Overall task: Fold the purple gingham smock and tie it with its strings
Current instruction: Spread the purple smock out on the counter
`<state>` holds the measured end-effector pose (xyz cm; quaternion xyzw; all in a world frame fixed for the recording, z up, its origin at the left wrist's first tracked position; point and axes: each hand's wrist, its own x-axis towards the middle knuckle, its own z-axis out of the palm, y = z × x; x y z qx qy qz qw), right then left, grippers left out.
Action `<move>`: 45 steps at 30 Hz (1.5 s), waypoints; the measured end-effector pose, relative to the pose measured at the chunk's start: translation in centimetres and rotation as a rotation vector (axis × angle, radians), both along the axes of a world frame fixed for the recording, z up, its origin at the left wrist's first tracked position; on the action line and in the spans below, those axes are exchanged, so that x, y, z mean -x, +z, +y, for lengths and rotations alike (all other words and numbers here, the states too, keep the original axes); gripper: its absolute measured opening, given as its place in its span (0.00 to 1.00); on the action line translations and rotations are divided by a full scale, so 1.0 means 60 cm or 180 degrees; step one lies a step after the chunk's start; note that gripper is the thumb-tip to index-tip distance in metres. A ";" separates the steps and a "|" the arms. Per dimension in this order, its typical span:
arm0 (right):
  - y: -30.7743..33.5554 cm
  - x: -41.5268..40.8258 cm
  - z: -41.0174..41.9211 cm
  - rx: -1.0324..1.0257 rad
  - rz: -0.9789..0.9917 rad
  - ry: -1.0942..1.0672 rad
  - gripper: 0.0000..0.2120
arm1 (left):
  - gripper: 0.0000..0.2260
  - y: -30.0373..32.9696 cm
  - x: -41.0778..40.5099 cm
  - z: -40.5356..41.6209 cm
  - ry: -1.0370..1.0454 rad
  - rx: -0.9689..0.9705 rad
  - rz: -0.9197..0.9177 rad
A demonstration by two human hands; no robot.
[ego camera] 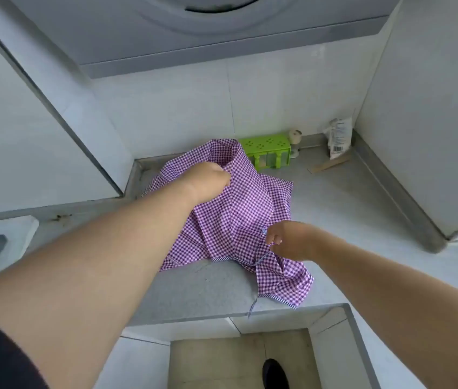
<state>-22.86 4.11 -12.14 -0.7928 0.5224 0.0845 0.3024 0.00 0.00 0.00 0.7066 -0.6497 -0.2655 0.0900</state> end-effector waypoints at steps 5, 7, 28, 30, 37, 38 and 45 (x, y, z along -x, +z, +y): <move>-0.063 -0.004 -0.002 -0.0396 0.0158 0.0058 0.20 | 0.14 -0.058 -0.017 -0.005 0.0219 -0.0399 -0.0045; -0.081 -0.005 0.000 -0.0517 0.0217 0.0013 0.22 | 0.14 -0.086 -0.030 -0.007 0.0193 -0.0558 -0.0107; -0.171 0.017 0.034 -0.0395 0.0006 -0.0329 0.28 | 0.14 -0.313 -0.084 0.046 0.1697 -0.1489 0.1237; -0.177 0.019 0.039 -0.0423 -0.0040 -0.0323 0.27 | 0.18 -0.321 -0.084 0.044 0.1808 -0.1532 0.1428; -0.168 0.015 0.062 -0.0626 0.0088 -0.0184 0.29 | 0.12 -0.276 -0.062 0.053 0.1516 -0.1348 0.1702; -0.161 0.012 0.061 -0.0664 0.0110 -0.0115 0.27 | 0.10 -0.262 -0.058 0.056 0.1376 -0.1248 0.1733; 0.005 -0.078 -0.007 0.2030 -0.0885 0.0797 0.25 | 0.06 -0.145 -0.021 0.075 -0.0048 -0.0578 0.1033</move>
